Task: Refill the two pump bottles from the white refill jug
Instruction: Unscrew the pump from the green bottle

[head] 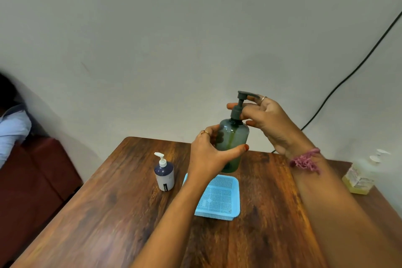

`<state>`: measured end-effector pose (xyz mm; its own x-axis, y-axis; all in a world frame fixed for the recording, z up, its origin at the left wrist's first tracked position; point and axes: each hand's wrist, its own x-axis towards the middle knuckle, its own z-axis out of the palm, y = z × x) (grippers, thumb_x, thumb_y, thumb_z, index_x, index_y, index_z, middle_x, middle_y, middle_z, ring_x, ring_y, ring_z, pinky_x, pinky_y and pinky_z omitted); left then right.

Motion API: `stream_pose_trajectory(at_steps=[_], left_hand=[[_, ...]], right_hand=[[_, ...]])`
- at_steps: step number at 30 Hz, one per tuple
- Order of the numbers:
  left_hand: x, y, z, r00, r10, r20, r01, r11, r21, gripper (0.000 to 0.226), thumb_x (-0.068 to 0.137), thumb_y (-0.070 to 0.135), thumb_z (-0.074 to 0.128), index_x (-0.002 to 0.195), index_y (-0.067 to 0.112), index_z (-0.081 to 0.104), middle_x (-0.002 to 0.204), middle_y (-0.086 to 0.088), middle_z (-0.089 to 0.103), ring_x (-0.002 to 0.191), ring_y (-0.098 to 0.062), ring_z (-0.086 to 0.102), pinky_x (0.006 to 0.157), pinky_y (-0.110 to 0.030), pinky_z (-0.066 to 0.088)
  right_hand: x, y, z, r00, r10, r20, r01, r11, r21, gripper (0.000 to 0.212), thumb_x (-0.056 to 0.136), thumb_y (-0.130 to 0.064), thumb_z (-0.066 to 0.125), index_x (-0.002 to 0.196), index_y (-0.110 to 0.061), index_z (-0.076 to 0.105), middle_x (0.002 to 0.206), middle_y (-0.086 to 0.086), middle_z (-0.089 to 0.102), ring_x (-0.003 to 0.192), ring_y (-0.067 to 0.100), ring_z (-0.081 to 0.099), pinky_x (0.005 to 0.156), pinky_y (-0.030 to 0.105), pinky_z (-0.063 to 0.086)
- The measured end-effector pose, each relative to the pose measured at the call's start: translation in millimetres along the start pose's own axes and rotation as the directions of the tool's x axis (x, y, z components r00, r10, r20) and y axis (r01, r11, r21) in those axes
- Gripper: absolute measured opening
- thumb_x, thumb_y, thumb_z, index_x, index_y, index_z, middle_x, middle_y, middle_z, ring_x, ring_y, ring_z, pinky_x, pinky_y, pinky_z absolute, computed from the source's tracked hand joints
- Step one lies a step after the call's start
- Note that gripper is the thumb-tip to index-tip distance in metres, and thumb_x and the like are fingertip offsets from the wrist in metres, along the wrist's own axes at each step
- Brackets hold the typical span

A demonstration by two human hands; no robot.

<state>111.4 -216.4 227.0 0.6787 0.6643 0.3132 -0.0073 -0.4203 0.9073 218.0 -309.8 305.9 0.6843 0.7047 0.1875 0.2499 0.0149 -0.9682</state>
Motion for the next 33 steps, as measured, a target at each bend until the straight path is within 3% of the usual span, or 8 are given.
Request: stream_pose_trajectory(at_steps=[5, 8, 11, 15, 23, 27, 30, 33], left_hand=[[-1.0, -1.3, -1.3, 1.0, -0.006, -0.001, 0.006, 1.0, -0.002, 0.075, 0.064, 0.044, 0.083, 0.128, 0.023, 0.05, 0.116, 0.011, 0.058, 0.102, -0.006, 0.058, 0.074, -0.007, 0.046], [-1.6, -3.2, -1.9, 1.0, -0.016, 0.003, 0.016, 1.0, 0.0, 0.076, 0.064, 0.042, 0.084, 0.129, 0.023, 0.05, 0.117, 0.01, 0.058, 0.102, -0.005, 0.058, 0.076, -0.008, 0.046], [-2.5, -3.2, -1.8, 1.0, -0.02, 0.006, 0.02, 1.0, 0.007, 0.076, 0.065, 0.041, 0.084, 0.129, 0.022, 0.05, 0.113, 0.013, 0.056, 0.098, -0.002, 0.056, 0.073, -0.006, 0.044], [-2.4, -3.5, 1.8, 1.0, -0.011, 0.011, 0.01, 1.0, 0.02, 0.073, 0.063, 0.042, 0.084, 0.126, 0.022, 0.052, 0.111, 0.013, 0.057, 0.095, 0.002, 0.056, 0.074, -0.006, 0.043], [-5.8, -17.2, 4.0, 0.999, -0.022, 0.034, 0.021, 0.999, 0.037, 0.076, 0.062, 0.038, 0.086, 0.128, 0.022, 0.051, 0.118, 0.009, 0.058, 0.103, -0.004, 0.056, 0.083, -0.012, 0.046], [-9.3, -29.2, 4.2, 0.998, -0.051, 0.048, 0.048, 0.998, 0.047, 0.077, 0.062, 0.037, 0.086, 0.129, 0.023, 0.05, 0.121, 0.008, 0.057, 0.106, -0.006, 0.055, 0.086, -0.016, 0.049], [-12.2, -38.1, 4.8, 0.996, -0.073, 0.05, 0.071, 0.997, 0.043, 0.076, 0.061, 0.035, 0.087, 0.128, 0.024, 0.051, 0.119, 0.008, 0.057, 0.105, -0.007, 0.056, 0.079, -0.01, 0.048], [-14.2, -48.1, 3.8, 0.995, -0.09, 0.053, 0.088, 0.995, 0.044, 0.074, 0.06, 0.035, 0.087, 0.124, 0.025, 0.052, 0.117, 0.008, 0.058, 0.103, -0.006, 0.057, 0.072, -0.007, 0.048]], right_hand=[[0.7, 1.7, 3.5, 0.997, -0.018, -0.07, 0.014, 0.998, -0.068, 0.052, 0.075, -0.021, 0.079, 0.122, -0.019, 0.054, 0.095, 0.001, 0.067, 0.086, 0.008, 0.064, 0.063, 0.012, 0.044], [0.7, 2.5, -1.3, 1.0, 0.008, -0.03, -0.008, 1.0, -0.022, 0.047, 0.083, -0.013, 0.069, 0.127, -0.017, 0.053, 0.101, -0.001, 0.072, 0.093, 0.01, 0.066, 0.07, 0.02, 0.042], [-0.9, 1.5, -3.7, 1.0, 0.019, -0.011, -0.019, 0.999, -0.038, 0.054, 0.085, -0.019, 0.066, 0.135, -0.019, 0.045, 0.114, -0.003, 0.068, 0.107, 0.013, 0.062, 0.079, 0.024, 0.043], [-2.1, 0.3, 3.0, 0.997, -0.012, -0.074, 0.0, 0.987, -0.16, 0.062, 0.072, -0.031, 0.081, 0.123, -0.023, 0.047, 0.099, -0.002, 0.065, 0.09, 0.009, 0.065, 0.068, 0.017, 0.046], [0.4, -1.0, -13.5, 0.995, -0.036, -0.095, 0.023, 0.99, -0.138, 0.057, 0.072, -0.012, 0.08, 0.12, -0.016, 0.051, 0.095, 0.005, 0.073, 0.094, 0.02, 0.069, 0.091, 0.038, 0.052], [1.8, -6.9, -19.3, 0.991, -0.062, -0.122, 0.051, 0.995, -0.09, 0.054, 0.073, -0.006, 0.079, 0.119, -0.014, 0.052, 0.093, 0.005, 0.074, 0.093, 0.019, 0.07, 0.088, 0.034, 0.053], [2.4, -9.4, -22.0, 0.988, -0.07, -0.139, 0.063, 0.996, -0.057, 0.051, 0.074, -0.005, 0.078, 0.117, -0.015, 0.052, 0.092, 0.004, 0.074, 0.093, 0.019, 0.07, 0.087, 0.032, 0.053], [4.4, -7.9, -25.7, 0.984, -0.077, -0.162, 0.073, 0.997, -0.03, 0.05, 0.073, -0.004, 0.078, 0.113, -0.016, 0.052, 0.093, 0.006, 0.074, 0.093, 0.021, 0.07, 0.093, 0.039, 0.051]])
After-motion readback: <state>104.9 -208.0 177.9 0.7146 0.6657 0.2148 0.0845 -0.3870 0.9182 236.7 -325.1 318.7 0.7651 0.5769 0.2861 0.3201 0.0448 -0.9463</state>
